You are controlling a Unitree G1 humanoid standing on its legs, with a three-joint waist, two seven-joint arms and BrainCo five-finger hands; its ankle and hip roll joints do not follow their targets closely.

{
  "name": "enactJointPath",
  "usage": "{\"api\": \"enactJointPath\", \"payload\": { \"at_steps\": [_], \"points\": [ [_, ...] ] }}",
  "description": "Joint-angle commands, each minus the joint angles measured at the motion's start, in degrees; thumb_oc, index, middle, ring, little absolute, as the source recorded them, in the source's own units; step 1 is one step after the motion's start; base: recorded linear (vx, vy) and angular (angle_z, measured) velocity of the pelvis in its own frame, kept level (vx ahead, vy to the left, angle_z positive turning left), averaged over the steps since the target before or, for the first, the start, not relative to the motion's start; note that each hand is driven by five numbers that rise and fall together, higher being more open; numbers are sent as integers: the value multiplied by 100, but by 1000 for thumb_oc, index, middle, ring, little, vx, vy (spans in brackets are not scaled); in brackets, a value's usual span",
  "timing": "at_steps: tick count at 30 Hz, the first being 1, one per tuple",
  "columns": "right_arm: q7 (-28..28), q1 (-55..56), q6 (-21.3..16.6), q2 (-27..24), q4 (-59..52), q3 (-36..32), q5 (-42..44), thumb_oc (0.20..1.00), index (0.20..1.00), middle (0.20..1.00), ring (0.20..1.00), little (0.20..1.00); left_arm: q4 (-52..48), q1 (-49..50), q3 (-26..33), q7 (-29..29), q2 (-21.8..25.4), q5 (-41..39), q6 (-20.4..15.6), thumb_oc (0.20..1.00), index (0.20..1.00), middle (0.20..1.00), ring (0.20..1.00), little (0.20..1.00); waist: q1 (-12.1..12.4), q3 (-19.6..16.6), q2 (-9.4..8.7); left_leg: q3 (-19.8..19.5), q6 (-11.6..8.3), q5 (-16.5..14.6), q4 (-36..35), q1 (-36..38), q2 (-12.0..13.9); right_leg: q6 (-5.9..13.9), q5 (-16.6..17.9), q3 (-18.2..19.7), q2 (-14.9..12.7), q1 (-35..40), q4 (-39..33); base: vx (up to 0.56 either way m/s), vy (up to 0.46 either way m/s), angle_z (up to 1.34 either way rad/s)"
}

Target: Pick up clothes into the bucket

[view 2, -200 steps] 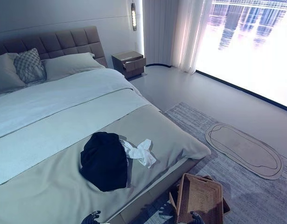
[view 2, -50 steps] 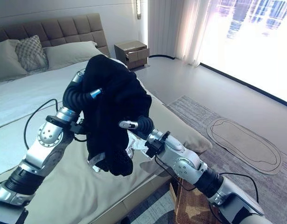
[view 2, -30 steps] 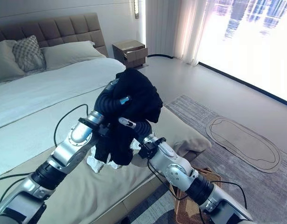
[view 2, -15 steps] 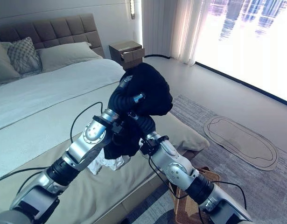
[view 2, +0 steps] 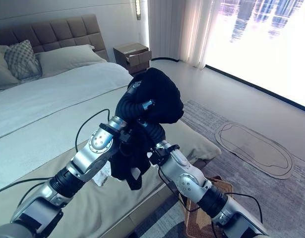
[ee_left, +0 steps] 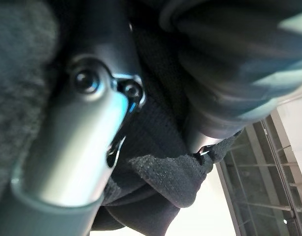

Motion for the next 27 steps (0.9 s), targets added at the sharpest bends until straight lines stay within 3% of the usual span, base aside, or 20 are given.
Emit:
{"api": "enactJointPath", "payload": {
  "at_steps": [1, 13, 19, 27],
  "points": [
    [536, -655, -443, 652, -1460, -214, -541, 200, 200, 200, 200, 200, 445, -400, -35, -4, -100, 96, -93, 1000, 1000, 1000, 1000, 1000, -10, 164, -310, 272, 128, -727, 260, 498, -139, 102, -170, 327, -150, -225, 350, 0, 0, 0],
    [60, -123, -981, -150, -1567, -2478, -1899, 200, 200, 200, 200, 200, -121, 1200, 1612, -42, 884, 630, -315, 1000, 1000, 1000, 1000, 1000, 62, 92, -240, 276, 129, -781, 217, 591, -130, 132, -192, 271, -151, -140, 287, 2, 0, 0],
    [-697, -338, -1172, -549, -979, -3498, -2966, 200, 200, 200, 200, 200, -552, 1995, 2400, -215, 946, 387, -459, 1000, 1000, 1000, 1000, 1000, 149, 40, -230, 241, 131, -792, 170, 620, -121, 132, -206, 224, -141, -96, 248, 0, 0, 0],
    [-1327, -451, -1242, -1011, -72, -4224, -3410, 200, 200, 200, 200, 200, -638, 2542, 2765, -448, 807, 35, -471, 1000, 1000, 1000, 1000, 1000, 218, 22, -221, 183, 135, -802, 146, 647, -138, 120, -216, 180, -139, -43, 212, 0, 0, 0]
  ]
}}
